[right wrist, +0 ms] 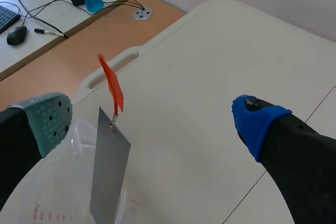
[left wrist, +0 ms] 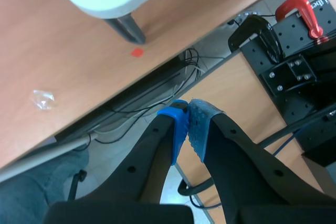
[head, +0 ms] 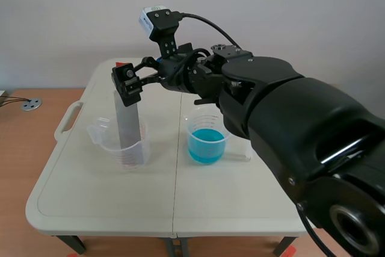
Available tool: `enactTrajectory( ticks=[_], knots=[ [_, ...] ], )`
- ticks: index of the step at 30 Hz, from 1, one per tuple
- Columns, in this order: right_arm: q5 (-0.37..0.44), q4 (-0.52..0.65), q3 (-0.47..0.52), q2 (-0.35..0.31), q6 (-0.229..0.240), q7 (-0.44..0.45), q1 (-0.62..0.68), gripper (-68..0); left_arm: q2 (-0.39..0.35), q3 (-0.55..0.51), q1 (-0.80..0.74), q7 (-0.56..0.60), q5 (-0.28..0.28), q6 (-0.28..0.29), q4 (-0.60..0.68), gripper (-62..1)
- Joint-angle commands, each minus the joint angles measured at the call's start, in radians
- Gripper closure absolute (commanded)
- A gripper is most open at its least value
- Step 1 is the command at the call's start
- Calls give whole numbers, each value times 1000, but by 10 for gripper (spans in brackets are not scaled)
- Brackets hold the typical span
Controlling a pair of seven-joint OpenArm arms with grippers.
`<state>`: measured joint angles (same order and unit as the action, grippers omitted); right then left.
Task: Hold the metal plate by the orange handle, dip it into the blue solution, take it out and point at it, then put the plate back in the beaker on the left.
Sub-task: 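Lift the metal plate out of the left beaker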
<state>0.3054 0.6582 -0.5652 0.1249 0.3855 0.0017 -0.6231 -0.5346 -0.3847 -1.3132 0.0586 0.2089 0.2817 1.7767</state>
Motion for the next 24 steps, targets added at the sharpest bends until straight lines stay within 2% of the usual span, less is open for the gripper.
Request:
enactTrajectory(
  ticks=[1,3,7,11,15,19,24],
  knots=[
    [11,17,-10,31,5,15,-42,-587,5,5,-3,26,3,2,1,-12],
    [11,17,-15,31,13,21,-42,-586,5,5,-3,43,3,2,-14,-12],
    [11,17,-54,31,66,20,-42,-585,5,5,-3,58,3,2,-35,-12],
    [11,17,-95,31,68,20,-41,-579,5,27,-3,59,-10,5,-60,-12],
    [11,17,-99,31,68,36,-41,-524,5,78,-3,66,-48,4,-92,-12],
    [11,17,-99,31,68,43,-42,-521,5,105,-3,70,-58,3,-112,-12],
    [11,17,-99,31,68,43,-42,-427,5,106,-3,80,-58,1,-116,-12]
  ],
)
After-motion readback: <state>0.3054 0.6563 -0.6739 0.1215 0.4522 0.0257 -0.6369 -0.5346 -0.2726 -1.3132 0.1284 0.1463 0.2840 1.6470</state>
